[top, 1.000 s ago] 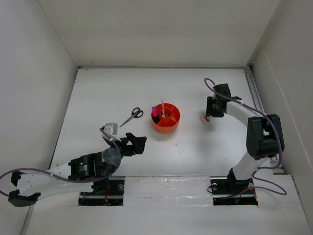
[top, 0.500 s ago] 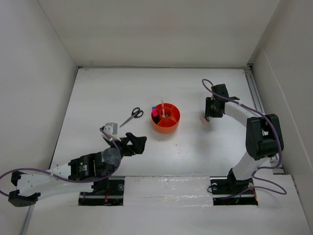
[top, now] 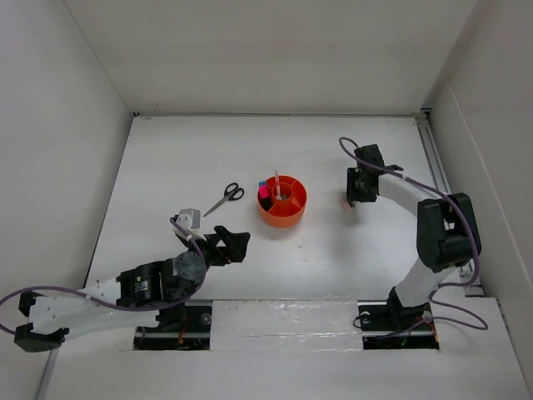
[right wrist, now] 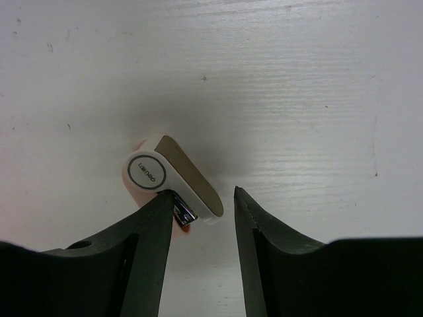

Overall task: Sort the stationery into containers
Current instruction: Pick up the stapler from the center of the board.

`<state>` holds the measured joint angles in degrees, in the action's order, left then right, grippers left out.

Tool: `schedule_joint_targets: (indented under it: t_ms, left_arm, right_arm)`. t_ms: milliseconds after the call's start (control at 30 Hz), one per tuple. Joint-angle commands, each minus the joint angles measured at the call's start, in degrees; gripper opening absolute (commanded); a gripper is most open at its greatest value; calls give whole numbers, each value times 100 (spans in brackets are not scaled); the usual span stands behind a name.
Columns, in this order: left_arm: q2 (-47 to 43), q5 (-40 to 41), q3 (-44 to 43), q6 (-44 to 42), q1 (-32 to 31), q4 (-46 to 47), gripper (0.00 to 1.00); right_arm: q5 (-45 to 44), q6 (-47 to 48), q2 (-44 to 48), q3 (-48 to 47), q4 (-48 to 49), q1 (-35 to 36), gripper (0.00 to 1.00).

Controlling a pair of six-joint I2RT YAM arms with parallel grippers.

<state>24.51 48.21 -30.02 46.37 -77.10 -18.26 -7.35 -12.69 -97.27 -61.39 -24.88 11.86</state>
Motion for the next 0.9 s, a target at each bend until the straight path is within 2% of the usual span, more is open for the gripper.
schedule_joint_targets:
  t_ms: [0, 200, 300, 333, 367, 433, 467, 567, 633, 800, 867]
  left_arm:
    - [-95, 22, -74, -75, 20, 156, 100]
    - [-96, 22, -74, -75, 20, 156, 100]
    - [-96, 22, -74, -75, 20, 156, 100]
    - [-96, 22, -74, -75, 20, 156, 100]
    - [-44, 22, -74, -75, 20, 156, 100]
    - [-43, 22, -74, -75, 20, 156, 100]
    - [-43, 22, -74, -75, 20, 156, 100]
    - [10, 22, -74, -75, 20, 156, 100]
    - [10, 22, -74, -75, 20, 156, 100]
    - [10, 22, -74, -75, 20, 156, 100]
    - [10, 22, -74, -75, 20, 156, 100]
  right_arm:
    - [-64, -32, -204, -92, -183, -26, 47]
    - [93, 91, -503, -409, -438, -26, 46]
    - [278, 144, -556, -462, -438, -26, 41]
    - [278, 144, -556, -462, -438, -26, 36]
    - [331, 144, -556, -462, -438, -26, 23]
    - [331, 144, -556, -462, -438, -26, 11]
    - [331, 144, -556, -462, -438, 35, 11]
    - [279, 144, -556, -462, -438, 36, 24]
    - [278, 144, -556, -462, -438, 36, 24]
    - [331, 144, -556, -462, -386, 36, 17]
    - [331, 144, -556, -462, -386, 36, 0]
